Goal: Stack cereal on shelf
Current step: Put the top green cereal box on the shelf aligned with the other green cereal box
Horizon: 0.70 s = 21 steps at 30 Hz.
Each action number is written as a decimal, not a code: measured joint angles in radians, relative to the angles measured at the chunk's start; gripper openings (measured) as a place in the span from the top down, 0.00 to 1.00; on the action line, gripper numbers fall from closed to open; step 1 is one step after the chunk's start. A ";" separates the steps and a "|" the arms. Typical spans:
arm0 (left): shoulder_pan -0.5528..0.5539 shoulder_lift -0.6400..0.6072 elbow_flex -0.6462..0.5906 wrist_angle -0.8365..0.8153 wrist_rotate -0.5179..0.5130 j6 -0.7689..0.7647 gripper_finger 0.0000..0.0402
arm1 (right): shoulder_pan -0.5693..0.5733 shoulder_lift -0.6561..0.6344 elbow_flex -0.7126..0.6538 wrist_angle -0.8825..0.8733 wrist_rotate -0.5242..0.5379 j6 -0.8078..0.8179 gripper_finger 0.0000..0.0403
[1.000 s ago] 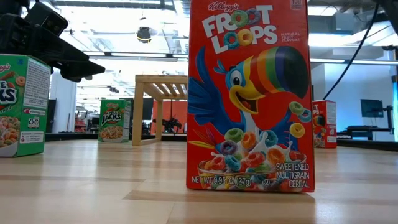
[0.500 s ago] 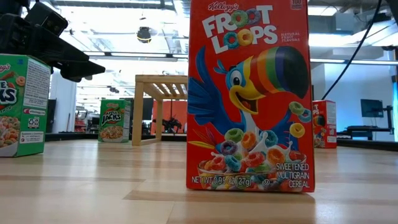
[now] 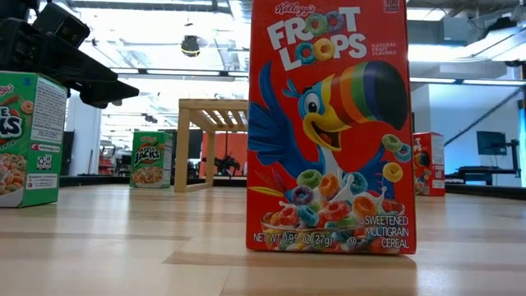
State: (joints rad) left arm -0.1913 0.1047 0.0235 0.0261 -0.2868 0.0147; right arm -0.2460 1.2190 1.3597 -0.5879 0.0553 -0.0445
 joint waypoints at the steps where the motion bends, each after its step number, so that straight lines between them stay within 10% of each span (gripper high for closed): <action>1: 0.000 0.000 0.000 0.000 0.000 0.000 0.26 | 0.016 -0.039 -0.061 0.044 0.019 0.015 0.12; 12: 0.000 0.000 0.000 0.000 0.000 0.000 0.26 | 0.271 -0.398 -0.681 0.583 0.283 0.091 0.12; 21: 0.000 0.000 0.000 0.000 0.000 0.000 0.26 | 0.374 -0.524 -0.993 0.872 0.292 0.155 0.12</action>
State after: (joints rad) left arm -0.1913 0.1051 0.0235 0.0261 -0.2867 0.0147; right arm 0.1280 0.6946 0.3666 0.2839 0.3468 0.1103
